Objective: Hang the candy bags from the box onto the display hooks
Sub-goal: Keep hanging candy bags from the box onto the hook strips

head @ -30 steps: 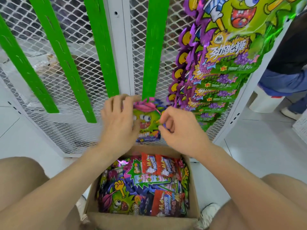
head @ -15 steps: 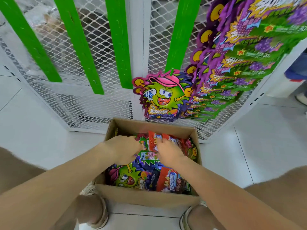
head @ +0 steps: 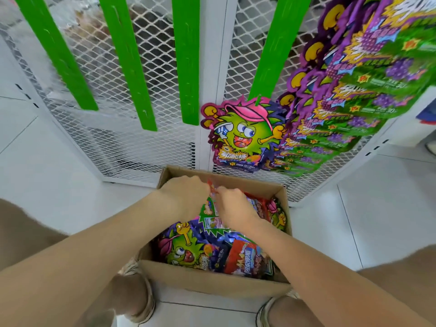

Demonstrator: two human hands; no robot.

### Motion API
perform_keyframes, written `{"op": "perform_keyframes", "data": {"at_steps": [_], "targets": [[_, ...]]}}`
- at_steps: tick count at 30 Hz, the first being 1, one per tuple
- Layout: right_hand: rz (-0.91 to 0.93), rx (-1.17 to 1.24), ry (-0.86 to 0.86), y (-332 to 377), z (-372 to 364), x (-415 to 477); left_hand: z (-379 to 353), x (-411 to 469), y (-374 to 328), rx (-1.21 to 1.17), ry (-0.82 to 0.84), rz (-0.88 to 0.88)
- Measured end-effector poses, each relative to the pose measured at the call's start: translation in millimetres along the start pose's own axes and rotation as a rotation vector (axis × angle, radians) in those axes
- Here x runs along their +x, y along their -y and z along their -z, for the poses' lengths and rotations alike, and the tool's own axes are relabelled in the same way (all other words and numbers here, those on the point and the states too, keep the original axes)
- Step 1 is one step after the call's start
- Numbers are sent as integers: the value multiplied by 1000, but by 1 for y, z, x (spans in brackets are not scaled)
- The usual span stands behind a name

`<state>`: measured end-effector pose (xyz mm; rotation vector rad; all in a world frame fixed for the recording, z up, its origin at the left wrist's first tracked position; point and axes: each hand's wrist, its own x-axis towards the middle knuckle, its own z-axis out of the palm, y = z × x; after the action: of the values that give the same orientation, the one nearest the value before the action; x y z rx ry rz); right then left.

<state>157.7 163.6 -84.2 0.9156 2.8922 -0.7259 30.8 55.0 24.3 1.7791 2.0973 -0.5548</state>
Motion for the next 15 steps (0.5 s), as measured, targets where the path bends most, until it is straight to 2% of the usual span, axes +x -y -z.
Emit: {"op": "perform_keyframes", "data": {"at_steps": [2, 6, 8, 10, 12, 15], "targets": [[-29, 234, -107, 12, 20, -8, 8, -5, 7, -92, -62, 36], [-13, 493, -225, 46, 57, -27, 28, -24, 11, -528, -117, 9], [32, 644, -267, 66, 81, -38, 37, -37, 7, -660, -217, 15], [86, 753, -239, 81, 106, -49, 44, -50, 9, -804, -351, 13], [88, 804, -241, 87, 129, -55, 50, -63, 17, -936, -445, 36], [20, 668, -403, 83, 161, -50, 62, -82, 29, -1183, -512, 120]]}}
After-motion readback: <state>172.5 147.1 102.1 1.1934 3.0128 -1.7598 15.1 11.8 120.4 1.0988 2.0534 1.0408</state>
